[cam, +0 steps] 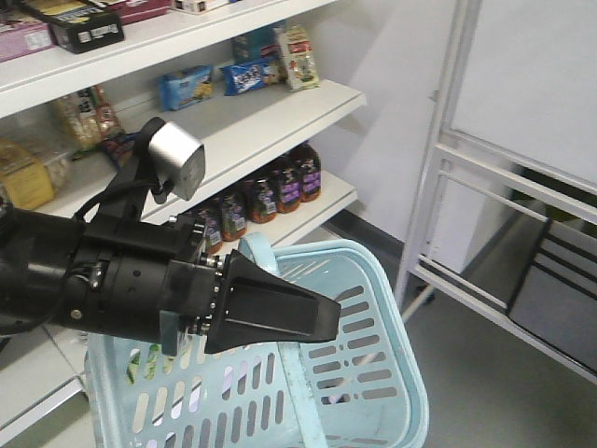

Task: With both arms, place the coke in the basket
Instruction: 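Drive the base up to the shelf with the red Coca-Cola bottle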

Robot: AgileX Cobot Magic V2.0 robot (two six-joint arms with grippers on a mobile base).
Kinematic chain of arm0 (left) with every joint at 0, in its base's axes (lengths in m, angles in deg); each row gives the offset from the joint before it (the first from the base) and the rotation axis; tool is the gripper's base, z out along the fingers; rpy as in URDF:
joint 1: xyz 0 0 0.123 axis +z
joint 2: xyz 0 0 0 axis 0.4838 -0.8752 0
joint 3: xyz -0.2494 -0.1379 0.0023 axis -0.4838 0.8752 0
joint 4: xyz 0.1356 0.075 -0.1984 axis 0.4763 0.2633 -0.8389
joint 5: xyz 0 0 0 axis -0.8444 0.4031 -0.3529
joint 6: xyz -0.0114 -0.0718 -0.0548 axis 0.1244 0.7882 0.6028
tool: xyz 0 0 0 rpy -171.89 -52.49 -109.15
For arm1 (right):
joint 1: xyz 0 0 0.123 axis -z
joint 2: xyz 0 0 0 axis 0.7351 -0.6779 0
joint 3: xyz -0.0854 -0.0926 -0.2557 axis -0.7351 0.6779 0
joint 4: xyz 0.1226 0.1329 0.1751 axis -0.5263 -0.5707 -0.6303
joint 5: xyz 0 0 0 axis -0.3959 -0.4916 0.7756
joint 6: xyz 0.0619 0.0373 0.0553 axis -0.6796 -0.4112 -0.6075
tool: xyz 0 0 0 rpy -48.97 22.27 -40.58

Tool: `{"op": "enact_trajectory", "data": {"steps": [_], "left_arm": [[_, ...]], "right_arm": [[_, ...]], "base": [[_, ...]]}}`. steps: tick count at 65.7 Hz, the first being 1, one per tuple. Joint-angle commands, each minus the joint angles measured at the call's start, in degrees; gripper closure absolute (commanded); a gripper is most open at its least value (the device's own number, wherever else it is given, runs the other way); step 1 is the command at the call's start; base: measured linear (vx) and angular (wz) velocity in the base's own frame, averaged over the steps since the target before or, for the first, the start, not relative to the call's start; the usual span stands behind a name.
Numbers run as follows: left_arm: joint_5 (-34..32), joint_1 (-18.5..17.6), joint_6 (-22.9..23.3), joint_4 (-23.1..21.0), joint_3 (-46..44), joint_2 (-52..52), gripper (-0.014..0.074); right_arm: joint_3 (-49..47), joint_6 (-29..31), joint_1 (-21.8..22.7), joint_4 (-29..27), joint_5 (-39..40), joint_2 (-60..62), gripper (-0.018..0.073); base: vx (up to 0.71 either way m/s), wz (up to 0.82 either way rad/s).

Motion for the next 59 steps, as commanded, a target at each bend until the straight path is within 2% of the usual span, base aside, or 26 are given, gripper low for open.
{"op": "enact_trajectory", "data": {"steps": [1,59], "left_arm": [[0.9,-0.3,-0.5,-4.9,-1.5,1.9,0.0602],[0.9,-0.3,-0.5,-4.9,-1.5,1.9,0.0602]], "right_arm": [[0.5,0.4,0.1,0.5,3.9,0.7,0.0564],[0.5,0.4,0.1,0.5,3.9,0.7,0.0564]], "base": [[0.15,0.58],[0.15,0.57]]}}
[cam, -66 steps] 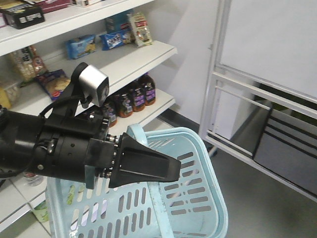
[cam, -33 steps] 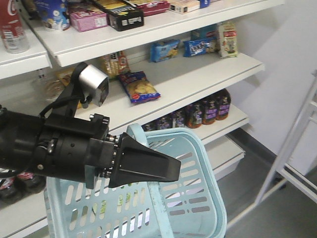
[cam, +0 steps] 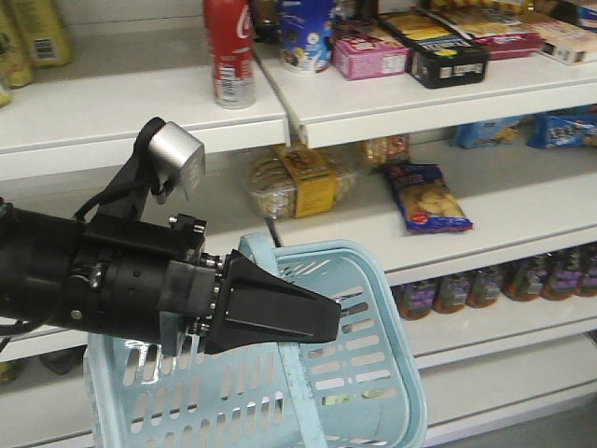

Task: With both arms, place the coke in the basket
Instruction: 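Drive the base up to the shelf with the red Coca-Cola bottle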

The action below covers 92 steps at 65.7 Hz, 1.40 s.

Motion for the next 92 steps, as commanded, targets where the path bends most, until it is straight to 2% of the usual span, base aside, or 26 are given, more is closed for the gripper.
{"op": "enact_trajectory", "data": {"steps": [1,48,92], "left_arm": [[0.9,-0.3,-0.5,-4.9,-1.5,1.9,0.0602],[0.9,-0.3,-0.5,-4.9,-1.5,1.9,0.0602],[0.9,-0.3,-0.5,-4.9,-1.5,1.9,0.0602]], "right_arm": [[0.5,0.4,0.1,0.5,3.9,0.7,0.0564],[0.5,0.4,0.1,0.5,3.9,0.7,0.0564],[0.5,0.4,0.1,0.5,3.9,0.7,0.0564]], "base": [[0.15,0.59],[0.11,0.43],[0.04,0.06]]}}
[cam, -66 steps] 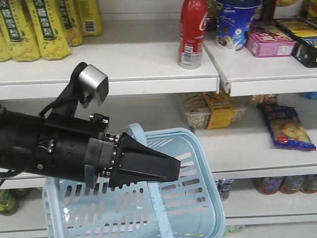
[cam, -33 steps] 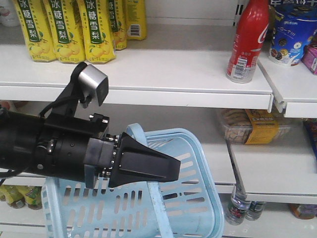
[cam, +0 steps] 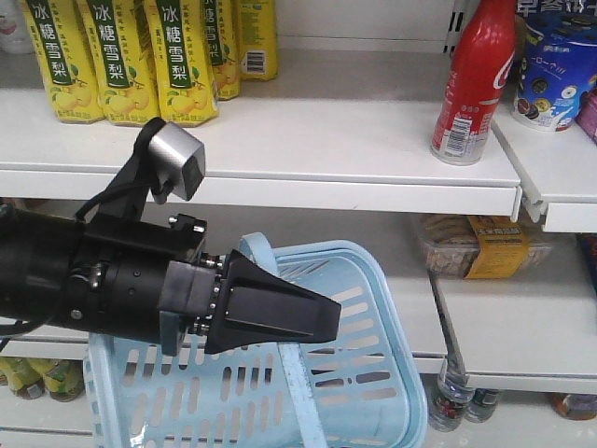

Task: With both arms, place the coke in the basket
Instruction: 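Drive the base up to the shelf with the red Coca-Cola bottle, then move the right gripper toward the red Coca-Cola bottle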

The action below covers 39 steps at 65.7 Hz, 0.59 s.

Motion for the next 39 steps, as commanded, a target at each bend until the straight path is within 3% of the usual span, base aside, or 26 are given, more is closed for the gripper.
{"op": "enact_trajectory", "data": {"steps": [1,39], "left_arm": [[1.0,-0.3,-0.5,-4.9,-1.5,1.9,0.0602],[1.0,-0.3,-0.5,-4.9,-1.5,1.9,0.0602]], "right_arm": [[0.5,0.4,0.1,0.5,3.9,0.7,0.0564],[0.5,0.4,0.1,0.5,3.9,0.7,0.0564]], "base": [[0.01,-0.02],[0.01,-0.01]]}}
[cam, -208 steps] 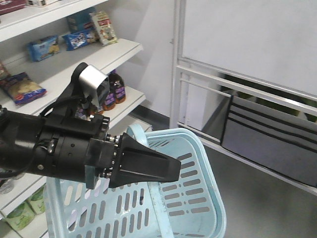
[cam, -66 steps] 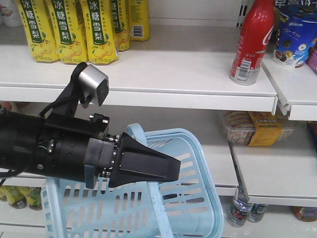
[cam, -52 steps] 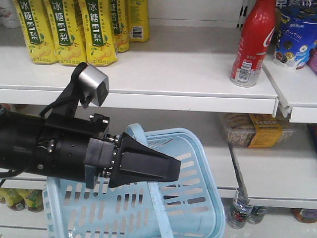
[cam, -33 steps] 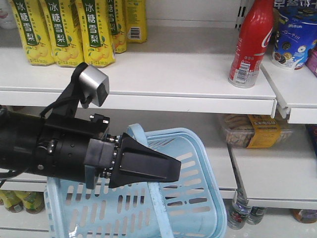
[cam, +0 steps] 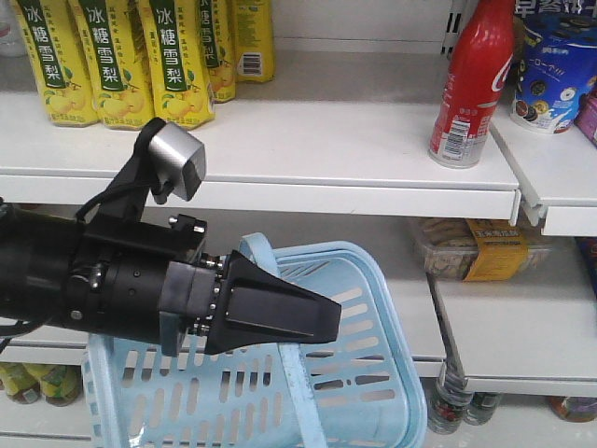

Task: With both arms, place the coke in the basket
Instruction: 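Move the right gripper toward the red Coca-Cola bottle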

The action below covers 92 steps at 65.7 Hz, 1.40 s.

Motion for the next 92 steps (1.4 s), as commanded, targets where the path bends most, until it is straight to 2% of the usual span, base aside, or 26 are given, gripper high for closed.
{"op": "enact_trajectory", "data": {"steps": [1,92], "left_arm": [[1.0,-0.3,-0.5,-4.9,-1.5,1.9,0.0602],[1.0,-0.3,-0.5,-4.9,-1.5,1.9,0.0602]], "right_arm": [[0.5,0.4,0.1,0.5,3.9,0.7,0.0564],[0.5,0.4,0.1,0.5,3.9,0.7,0.0564]], "base": [[0.02,-0.02],[0.03,-0.04]]}}
